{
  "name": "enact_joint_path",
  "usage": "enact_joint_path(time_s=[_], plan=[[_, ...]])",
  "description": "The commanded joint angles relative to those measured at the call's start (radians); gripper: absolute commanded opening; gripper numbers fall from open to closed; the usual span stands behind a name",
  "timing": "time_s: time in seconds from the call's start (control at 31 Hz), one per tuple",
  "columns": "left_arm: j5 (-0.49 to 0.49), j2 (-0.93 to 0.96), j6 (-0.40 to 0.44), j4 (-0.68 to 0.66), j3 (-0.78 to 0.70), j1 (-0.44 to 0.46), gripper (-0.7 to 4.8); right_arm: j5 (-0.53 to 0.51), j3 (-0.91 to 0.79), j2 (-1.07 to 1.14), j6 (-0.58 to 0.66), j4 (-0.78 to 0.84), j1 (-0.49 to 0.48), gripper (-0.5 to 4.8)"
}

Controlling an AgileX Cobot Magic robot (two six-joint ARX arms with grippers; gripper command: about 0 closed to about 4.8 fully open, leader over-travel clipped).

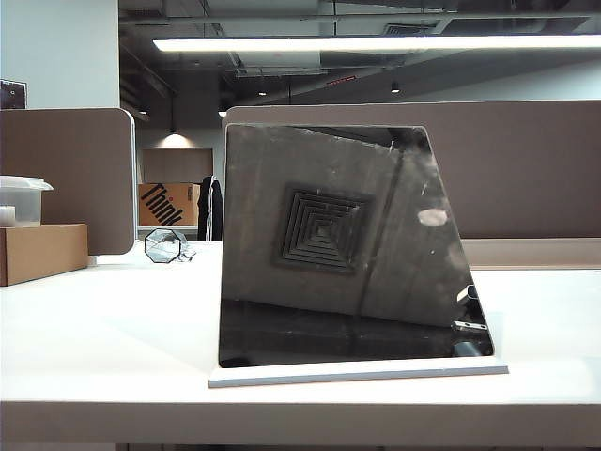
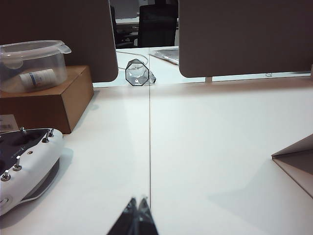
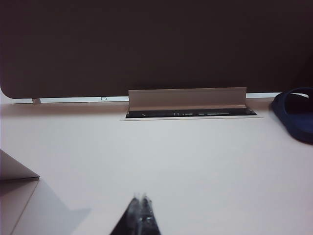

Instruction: Push the center of the mirror on the table forward to move it for a short distance.

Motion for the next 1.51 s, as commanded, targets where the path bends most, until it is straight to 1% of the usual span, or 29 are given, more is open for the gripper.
enact_joint_path(time_s=[0.03, 0.35, 0.42, 0.48, 0.58, 0.68, 0.74, 0.77, 0.84, 0.93, 1.03, 1.16, 1.22, 1.32, 1.42, 1.51], plan=[[0.003, 0.001, 0.0, 0.01, -0.001, 0.0, -0.05, 0.004, -0.004, 0.0, 0.004, 0.015, 0.001, -0.04], [0.003, 0.001, 0.0, 0.01, -0.001, -0.01, -0.05, -0.007, -0.004, 0.0, 0.016, 0.013, 0.002, -0.04], [-0.009, 0.001, 0.0, 0.01, -0.001, -0.043, -0.05, -0.035, -0.004, 0.0, 0.046, 0.011, 0.002, -0.04], [-0.008, 0.001, 0.0, 0.01, -0.001, -0.1, -0.05, -0.082, -0.004, 0.0, 0.1, 0.007, 0.002, -0.04], [-0.008, 0.001, 0.0, 0.01, -0.001, -0.205, -0.05, -0.192, -0.004, 0.0, 0.213, 0.012, 0.006, -0.04], [-0.006, 0.001, 0.0, 0.01, -0.001, -0.312, -0.05, -0.356, -0.004, 0.0, 0.382, 0.04, 0.006, 0.0], [0.001, 0.001, 0.0, 0.01, -0.001, -0.374, -0.05, -0.44, 0.001, 0.0, 0.49, 0.05, 0.006, -0.01], [0.002, 0.001, 0.0, 0.01, -0.001, -0.401, -0.05, -0.479, 0.008, 0.0, 0.571, 0.045, 0.006, -0.01], [0.003, 0.001, 0.0, 0.01, -0.001, -0.441, -0.05, -0.53, 0.023, 0.0, 0.698, 0.04, 0.006, -0.03], [0.003, 0.001, 0.0, 0.01, -0.001, -0.477, -0.05, -0.581, 0.057, 0.0, 0.765, 0.04, 0.006, -0.05], [0.003, 0.001, 0.0, 0.01, -0.001, -0.5, -0.05, -0.602, 0.131, 0.005, 0.767, 0.026, 0.006, -0.05], [0.003, 0.001, 0.0, 0.01, -0.001, -0.511, -0.05, -0.724, 0.269, 0.092, 0.766, 0.005, 0.006, -0.05], [0.003, 0.001, 0.0, 0.01, -0.001, -0.512, -0.05, -0.738, 0.335, 0.16, 0.752, -0.024, 0.006, -0.05], [0.003, 0.001, 0.0, 0.01, -0.001, -0.512, -0.05, -0.756, 0.438, 0.29, 0.647, -0.084, 0.006, -0.05], [0.003, 0.001, 0.0, 0.01, -0.001, -0.514, -0.05, -0.76, 0.538, 0.44, 0.537, -0.187, 0.008, -0.05], [0.002, 0.001, 0.0, 0.01, -0.001, -0.525, -0.05, -0.769, 0.612, 0.557, 0.424, -0.23, 0.045, -0.05]])
